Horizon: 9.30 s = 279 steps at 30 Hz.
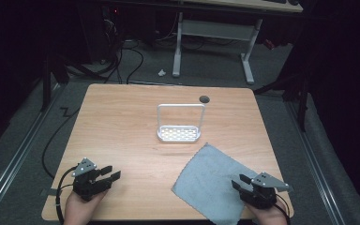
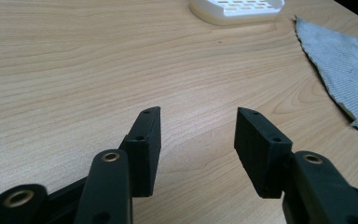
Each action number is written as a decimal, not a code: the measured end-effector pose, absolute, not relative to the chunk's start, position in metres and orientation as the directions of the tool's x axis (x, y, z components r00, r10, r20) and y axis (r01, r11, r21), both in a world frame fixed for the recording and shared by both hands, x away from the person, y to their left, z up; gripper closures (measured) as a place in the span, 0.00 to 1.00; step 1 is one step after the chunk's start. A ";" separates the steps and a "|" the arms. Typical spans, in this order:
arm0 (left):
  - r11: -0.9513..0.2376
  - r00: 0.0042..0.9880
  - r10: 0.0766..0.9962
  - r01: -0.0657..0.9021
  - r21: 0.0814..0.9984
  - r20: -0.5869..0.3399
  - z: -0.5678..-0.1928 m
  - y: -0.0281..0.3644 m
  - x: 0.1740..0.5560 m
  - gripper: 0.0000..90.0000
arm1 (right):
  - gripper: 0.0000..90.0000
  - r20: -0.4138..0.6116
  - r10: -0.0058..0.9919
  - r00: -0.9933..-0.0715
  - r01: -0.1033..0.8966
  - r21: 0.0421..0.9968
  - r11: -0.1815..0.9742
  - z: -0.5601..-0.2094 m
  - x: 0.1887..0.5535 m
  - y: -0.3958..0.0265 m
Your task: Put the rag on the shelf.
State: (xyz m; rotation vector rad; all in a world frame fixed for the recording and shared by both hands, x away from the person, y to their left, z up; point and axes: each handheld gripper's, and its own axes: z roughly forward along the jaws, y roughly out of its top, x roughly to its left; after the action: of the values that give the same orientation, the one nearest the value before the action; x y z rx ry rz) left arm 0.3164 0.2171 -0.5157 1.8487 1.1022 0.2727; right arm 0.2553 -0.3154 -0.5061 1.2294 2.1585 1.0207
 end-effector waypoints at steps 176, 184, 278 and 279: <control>-0.312 0.635 0.749 0.588 0.746 -0.187 -0.534 0.101 0.368 0.99 | 0.80 0.051 0.860 -0.508 0.564 0.774 0.287 -0.518 0.308 -0.258; -0.292 0.623 0.756 0.595 0.749 -0.201 -0.535 0.102 0.368 0.99 | 0.78 0.067 0.878 -0.475 0.629 0.724 0.285 -0.522 0.344 -0.246; -0.095 0.657 0.754 0.137 0.986 -0.019 -0.358 0.114 0.388 1.00 | 1.00 -0.027 0.875 -0.483 0.141 0.984 0.108 -0.358 0.353 -0.251; -0.093 0.656 0.754 0.137 0.986 -0.020 -0.357 0.114 0.390 1.00 | 1.00 -0.033 0.876 -0.481 0.136 0.984 0.112 -0.358 0.354 -0.252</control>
State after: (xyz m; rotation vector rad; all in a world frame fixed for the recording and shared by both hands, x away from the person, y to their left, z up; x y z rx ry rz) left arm 0.3898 0.1135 -0.3574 1.6087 0.7490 0.6071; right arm 0.3537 -0.2516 -0.3576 0.9915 1.7307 1.4248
